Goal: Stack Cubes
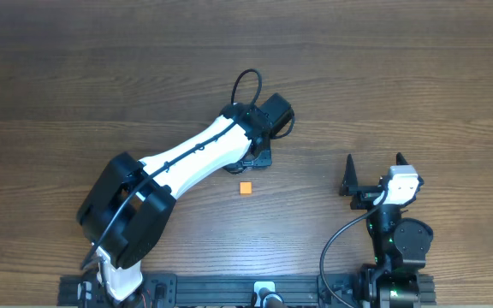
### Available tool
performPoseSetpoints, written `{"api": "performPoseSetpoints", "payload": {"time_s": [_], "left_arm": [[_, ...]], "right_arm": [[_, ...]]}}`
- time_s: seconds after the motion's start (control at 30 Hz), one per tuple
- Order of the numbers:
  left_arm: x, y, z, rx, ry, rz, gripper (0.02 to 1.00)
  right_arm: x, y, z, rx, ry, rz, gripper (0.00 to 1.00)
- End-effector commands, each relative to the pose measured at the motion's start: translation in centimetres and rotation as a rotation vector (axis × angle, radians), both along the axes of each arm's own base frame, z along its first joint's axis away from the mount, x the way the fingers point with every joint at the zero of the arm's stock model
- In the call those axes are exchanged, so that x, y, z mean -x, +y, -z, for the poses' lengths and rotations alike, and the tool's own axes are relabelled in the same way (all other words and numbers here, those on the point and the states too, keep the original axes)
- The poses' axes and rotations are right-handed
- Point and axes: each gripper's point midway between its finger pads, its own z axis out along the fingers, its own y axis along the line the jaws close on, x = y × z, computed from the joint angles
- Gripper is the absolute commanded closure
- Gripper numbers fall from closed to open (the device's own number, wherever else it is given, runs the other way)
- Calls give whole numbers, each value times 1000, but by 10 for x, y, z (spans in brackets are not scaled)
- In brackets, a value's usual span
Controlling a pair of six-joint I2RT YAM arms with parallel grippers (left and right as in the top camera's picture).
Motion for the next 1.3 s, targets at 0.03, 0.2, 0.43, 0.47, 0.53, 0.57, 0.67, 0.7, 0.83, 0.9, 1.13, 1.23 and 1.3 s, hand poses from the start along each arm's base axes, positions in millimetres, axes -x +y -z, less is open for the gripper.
{"api": "performPoseSetpoints", "payload": {"time_s": [0.03, 0.2, 0.43, 0.47, 0.53, 0.57, 0.67, 0.7, 0.83, 0.9, 1.13, 1.23, 1.3], "left_arm": [[-6, 1, 3, -12, -8, -4, 402], [6, -7, 0, 17, 16, 4, 220], [44, -12, -7, 54, 5, -37, 180], [50, -9, -7, 52, 10, -45, 180], [63, -3, -4, 49, 16, -65, 183], [67, -1, -3, 50, 17, -72, 185], [79, 3, 6, 74, 32, -63, 205], [81, 5, 9, 80, 38, -62, 211], [84, 9, 15, 74, 40, -58, 231], [82, 8, 15, 75, 27, -58, 235], [75, 7, 17, 73, 2, -54, 257], [72, 6, 19, 72, -11, -55, 275], [71, 5, 21, 71, -14, -55, 286]], "right_arm": [[0, 0, 2, 2, -1, 1, 7], [0, 0, 2, 2, -1, 1, 7], [0, 0, 2, 2, -1, 1, 9], [0, 0, 2, 2, -1, 1, 7], [0, 0, 2, 2, -1, 1, 7], [0, 0, 2, 2, -1, 1, 7], [0, 0, 2, 2, -1, 1, 9], [0, 0, 2, 2, -1, 1, 7], [0, 0, 2, 2, -1, 1, 7], [0, 0, 2, 2, -1, 1, 7], [0, 0, 2, 2, -1, 1, 9], [0, 0, 2, 2, -1, 1, 7], [0, 0, 2, 2, -1, 1, 9]]}}
